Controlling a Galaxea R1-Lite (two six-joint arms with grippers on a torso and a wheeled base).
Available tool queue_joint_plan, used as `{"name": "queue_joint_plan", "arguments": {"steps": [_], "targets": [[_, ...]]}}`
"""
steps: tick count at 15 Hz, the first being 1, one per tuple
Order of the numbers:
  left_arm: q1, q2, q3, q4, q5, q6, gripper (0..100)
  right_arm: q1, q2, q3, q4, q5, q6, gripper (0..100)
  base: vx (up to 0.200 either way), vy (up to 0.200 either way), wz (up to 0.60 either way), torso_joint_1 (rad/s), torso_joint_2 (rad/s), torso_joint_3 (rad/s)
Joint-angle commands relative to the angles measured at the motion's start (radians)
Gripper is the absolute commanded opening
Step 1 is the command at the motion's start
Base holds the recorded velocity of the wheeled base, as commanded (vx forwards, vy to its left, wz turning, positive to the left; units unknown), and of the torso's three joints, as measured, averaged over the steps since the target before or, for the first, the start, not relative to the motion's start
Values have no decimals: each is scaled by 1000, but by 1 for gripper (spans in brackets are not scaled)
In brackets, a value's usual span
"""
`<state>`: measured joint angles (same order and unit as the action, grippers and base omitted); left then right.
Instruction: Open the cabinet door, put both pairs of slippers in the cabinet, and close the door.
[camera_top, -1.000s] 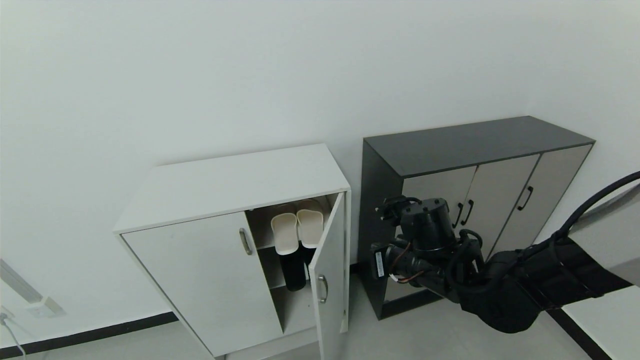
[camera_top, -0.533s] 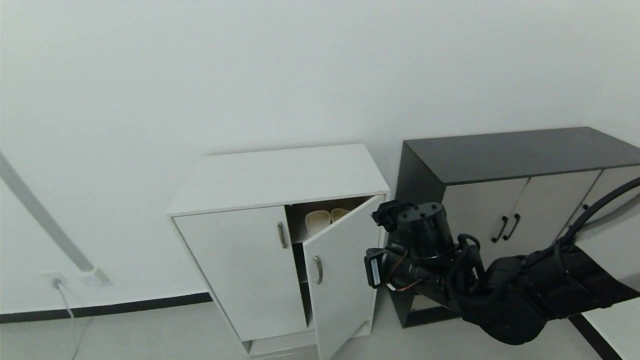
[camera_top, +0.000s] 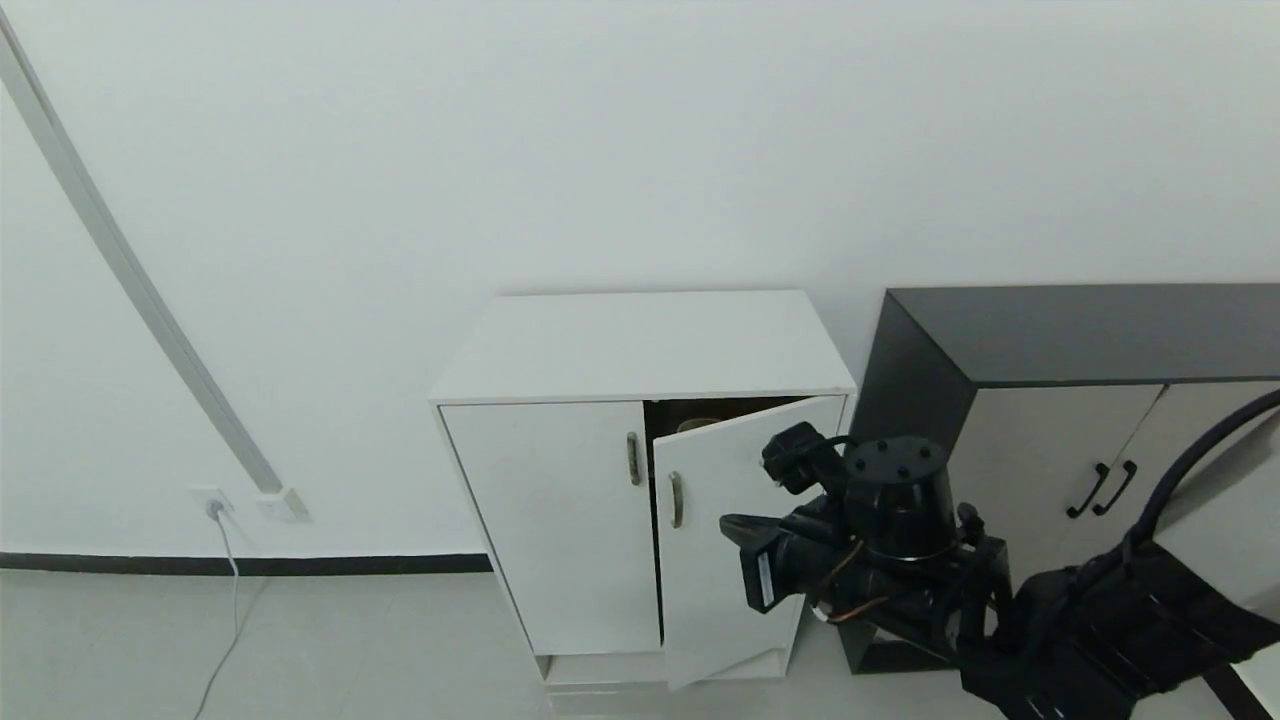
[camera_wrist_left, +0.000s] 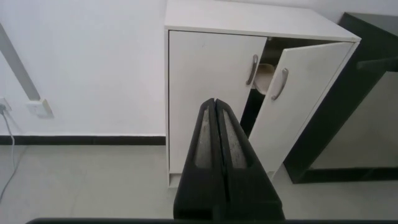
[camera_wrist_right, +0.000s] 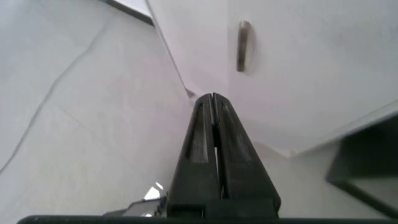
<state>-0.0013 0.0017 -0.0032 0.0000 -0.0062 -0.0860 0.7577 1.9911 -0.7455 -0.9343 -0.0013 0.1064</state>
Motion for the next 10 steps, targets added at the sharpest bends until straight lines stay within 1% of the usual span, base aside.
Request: {"name": "queue_joint_plan", "arguments": {"steps": [1, 2, 5, 10], "targets": [[0, 0, 0, 0, 0, 0, 0, -17, -1, 133, -103, 61, -24, 0, 0, 0, 0, 0, 0, 0], [1, 0, 0, 0, 0, 0, 0, -17, -1, 183, -147, 78, -25, 0, 0, 0, 0, 0, 0, 0], [1, 0, 0, 0, 0, 0, 0, -17, 11, 284, -258, 98, -25, 0, 200, 0, 0, -7, 1, 2], [0, 0, 0, 2, 0, 0, 0, -12, 98, 331, -363, 98, -25, 0, 200, 0, 0, 10, 4, 1]]}}
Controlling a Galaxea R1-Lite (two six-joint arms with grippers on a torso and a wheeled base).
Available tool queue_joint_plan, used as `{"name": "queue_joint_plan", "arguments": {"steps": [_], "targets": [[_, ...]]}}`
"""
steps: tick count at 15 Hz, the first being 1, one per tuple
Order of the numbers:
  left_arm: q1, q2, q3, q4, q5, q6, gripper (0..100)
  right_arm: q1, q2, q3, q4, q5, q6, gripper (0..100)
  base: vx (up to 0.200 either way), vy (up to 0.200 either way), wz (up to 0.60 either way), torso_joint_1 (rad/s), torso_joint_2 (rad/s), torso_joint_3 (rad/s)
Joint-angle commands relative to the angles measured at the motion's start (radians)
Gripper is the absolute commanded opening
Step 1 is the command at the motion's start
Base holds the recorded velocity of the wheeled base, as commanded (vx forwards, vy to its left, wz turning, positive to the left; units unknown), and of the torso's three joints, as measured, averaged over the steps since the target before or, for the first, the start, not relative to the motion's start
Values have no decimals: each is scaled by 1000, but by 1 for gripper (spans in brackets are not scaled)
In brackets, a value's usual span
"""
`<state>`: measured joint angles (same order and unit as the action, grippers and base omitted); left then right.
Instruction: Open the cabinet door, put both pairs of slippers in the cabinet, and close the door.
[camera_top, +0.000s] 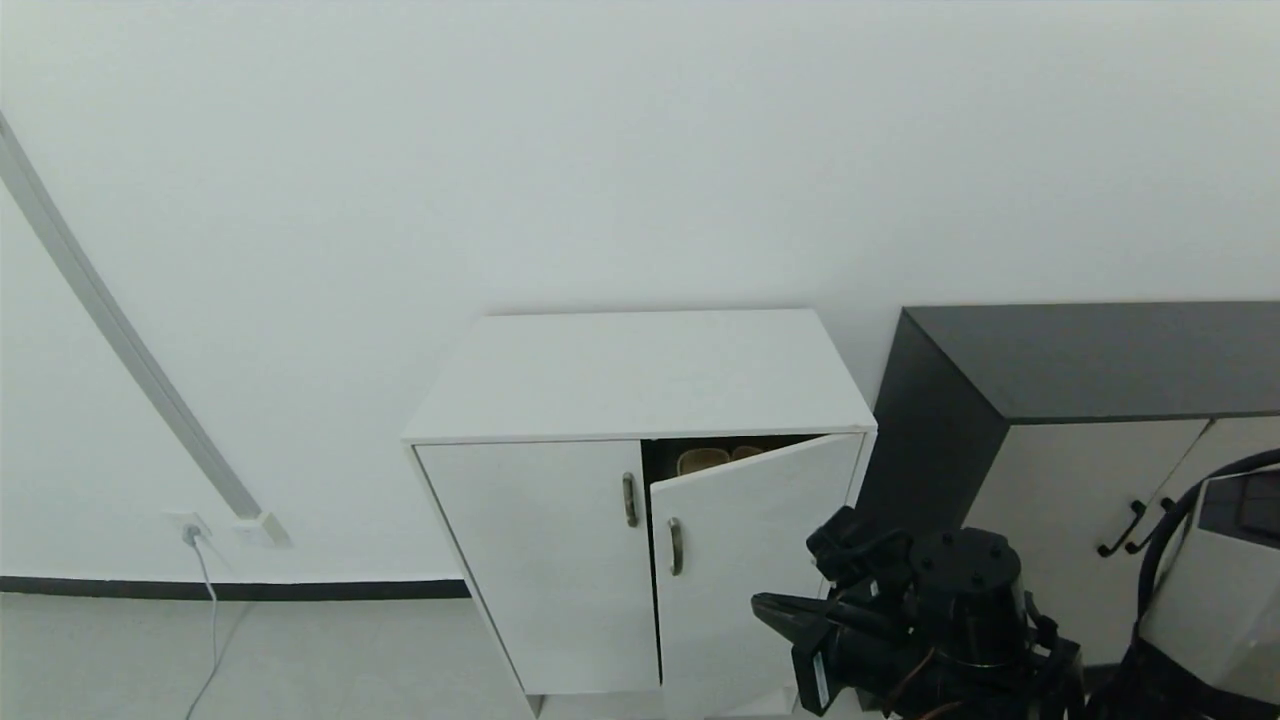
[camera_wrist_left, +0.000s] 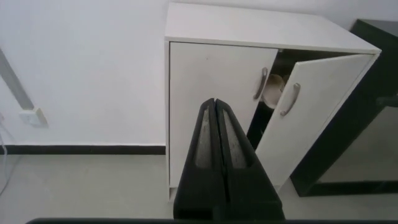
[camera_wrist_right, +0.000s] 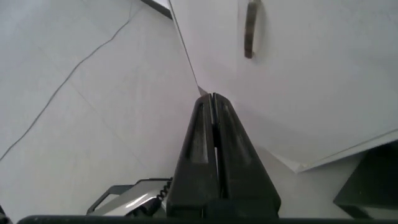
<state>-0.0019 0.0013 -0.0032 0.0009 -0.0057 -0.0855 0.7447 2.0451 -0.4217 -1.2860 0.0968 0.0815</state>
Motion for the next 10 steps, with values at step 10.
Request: {"name": "queue_joint_plan", "arguments": {"steps": [10], "targets": [[0, 0, 0, -1, 1, 0, 0, -36, 285, -196, -65, 15, 1, 0, 40, 0, 0, 0, 0, 1]]}}
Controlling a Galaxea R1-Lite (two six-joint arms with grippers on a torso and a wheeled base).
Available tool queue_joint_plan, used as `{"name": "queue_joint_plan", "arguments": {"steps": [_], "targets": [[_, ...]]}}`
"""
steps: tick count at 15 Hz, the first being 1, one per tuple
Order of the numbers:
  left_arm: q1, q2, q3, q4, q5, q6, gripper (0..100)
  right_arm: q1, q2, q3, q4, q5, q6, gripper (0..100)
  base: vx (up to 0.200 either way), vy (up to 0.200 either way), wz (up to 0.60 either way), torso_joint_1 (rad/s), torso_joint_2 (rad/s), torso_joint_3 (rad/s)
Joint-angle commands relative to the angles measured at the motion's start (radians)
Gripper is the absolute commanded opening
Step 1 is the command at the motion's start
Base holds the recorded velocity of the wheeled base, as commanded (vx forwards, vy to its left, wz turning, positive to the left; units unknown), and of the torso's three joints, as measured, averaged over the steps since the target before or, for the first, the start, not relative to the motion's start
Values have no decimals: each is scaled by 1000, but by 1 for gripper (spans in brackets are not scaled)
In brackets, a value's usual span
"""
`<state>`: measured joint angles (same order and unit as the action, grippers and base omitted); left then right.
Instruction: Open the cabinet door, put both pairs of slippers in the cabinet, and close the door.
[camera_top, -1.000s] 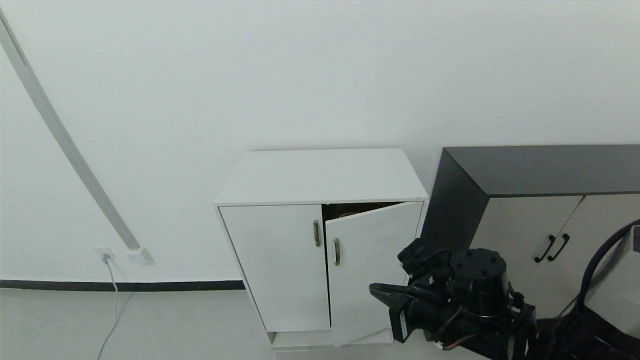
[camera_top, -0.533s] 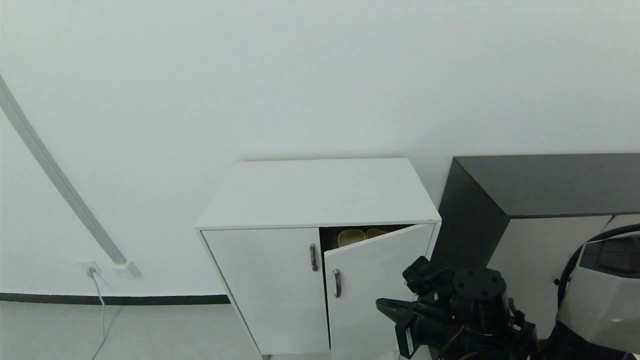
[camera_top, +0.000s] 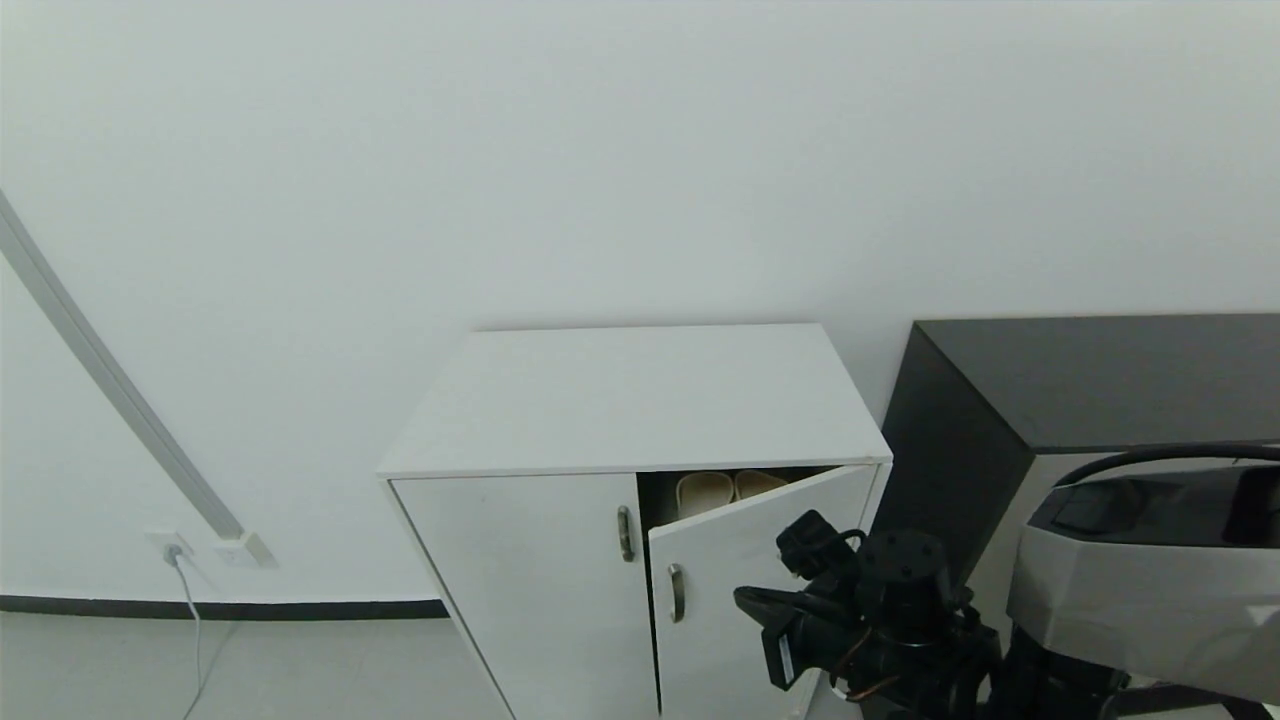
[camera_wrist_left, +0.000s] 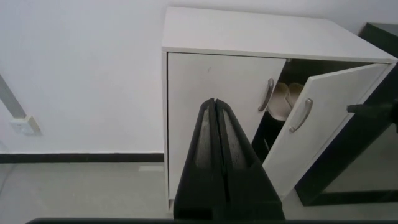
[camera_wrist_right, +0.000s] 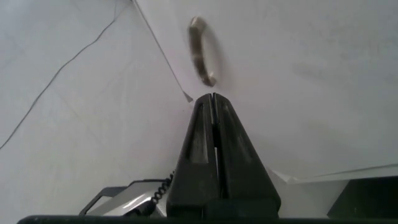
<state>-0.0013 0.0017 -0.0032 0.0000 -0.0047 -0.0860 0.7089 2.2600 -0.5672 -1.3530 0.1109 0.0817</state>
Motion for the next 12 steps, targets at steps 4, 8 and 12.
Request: {"name": "queue_joint_plan", "arguments": {"steps": [4, 8, 12], "targets": [[1, 0, 0, 0, 0, 0, 0, -37, 95, -140, 44, 1, 1, 0, 0, 0, 0, 0, 0, 0], [0, 0, 0, 0, 0, 0, 0, -68, 98, -181, 75, 1, 1, 0, 0, 0, 0, 0, 0, 0], [0, 0, 0, 0, 0, 0, 0, -106, 102, -296, 184, 6, 1, 0, 0, 0, 0, 0, 0, 0]]}}
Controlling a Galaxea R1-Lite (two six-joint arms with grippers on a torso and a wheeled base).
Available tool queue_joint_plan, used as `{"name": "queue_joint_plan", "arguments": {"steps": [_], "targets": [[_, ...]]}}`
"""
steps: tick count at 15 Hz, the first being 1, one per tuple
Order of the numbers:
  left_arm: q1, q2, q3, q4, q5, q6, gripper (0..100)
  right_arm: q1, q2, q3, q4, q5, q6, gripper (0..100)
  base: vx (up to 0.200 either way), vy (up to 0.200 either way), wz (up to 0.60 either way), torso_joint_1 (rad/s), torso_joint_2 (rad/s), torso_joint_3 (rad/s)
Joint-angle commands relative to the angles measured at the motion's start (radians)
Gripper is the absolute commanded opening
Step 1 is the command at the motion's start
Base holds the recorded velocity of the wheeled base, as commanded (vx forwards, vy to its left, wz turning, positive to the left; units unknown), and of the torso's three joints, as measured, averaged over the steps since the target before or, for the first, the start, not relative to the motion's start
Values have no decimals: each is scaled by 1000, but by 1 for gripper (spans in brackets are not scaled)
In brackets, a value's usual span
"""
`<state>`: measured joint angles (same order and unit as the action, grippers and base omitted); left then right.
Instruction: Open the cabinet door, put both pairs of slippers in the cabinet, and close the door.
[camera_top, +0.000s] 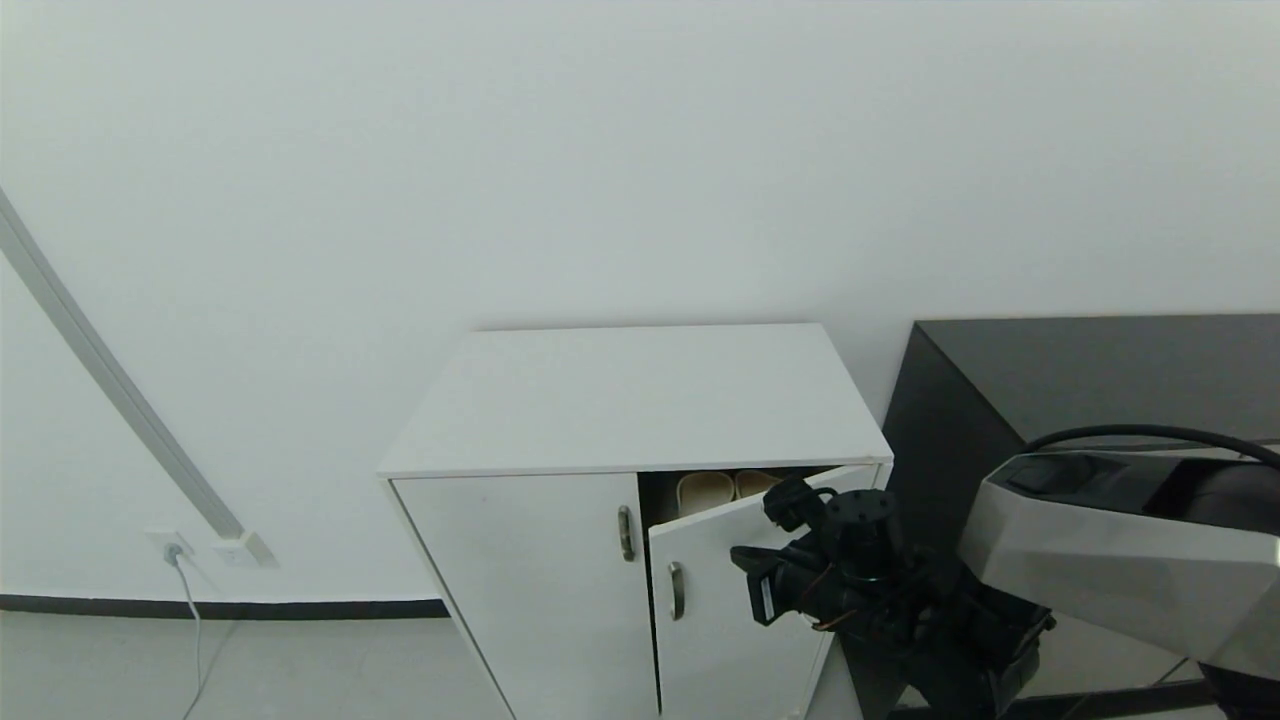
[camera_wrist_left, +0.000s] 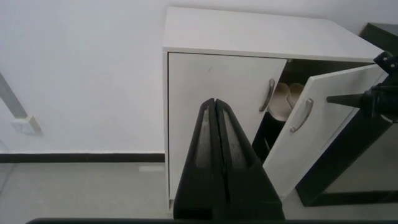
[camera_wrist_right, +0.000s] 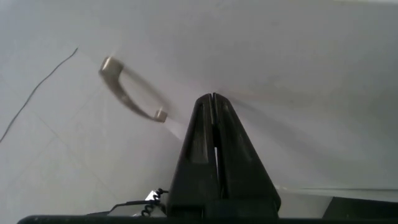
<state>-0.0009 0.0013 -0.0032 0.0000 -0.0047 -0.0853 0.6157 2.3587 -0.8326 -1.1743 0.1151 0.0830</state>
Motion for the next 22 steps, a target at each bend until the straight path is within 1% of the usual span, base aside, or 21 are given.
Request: {"name": "queue_joint_plan", "arguments": {"steps": [1, 6, 22], "targets": [[-1, -1, 0, 0, 0, -1, 0, -21, 11, -59, 25, 3, 0, 0, 0, 0, 0, 0, 0, 0], [-1, 0, 0, 0, 0, -1, 0, -48, 28, -123, 73, 5, 0, 0, 0, 0, 0, 0, 0, 0], [-1, 0, 0, 0, 0, -1, 0, -67, 51, -174, 96, 3, 1, 0, 0, 0, 0, 0, 0, 0]]}}
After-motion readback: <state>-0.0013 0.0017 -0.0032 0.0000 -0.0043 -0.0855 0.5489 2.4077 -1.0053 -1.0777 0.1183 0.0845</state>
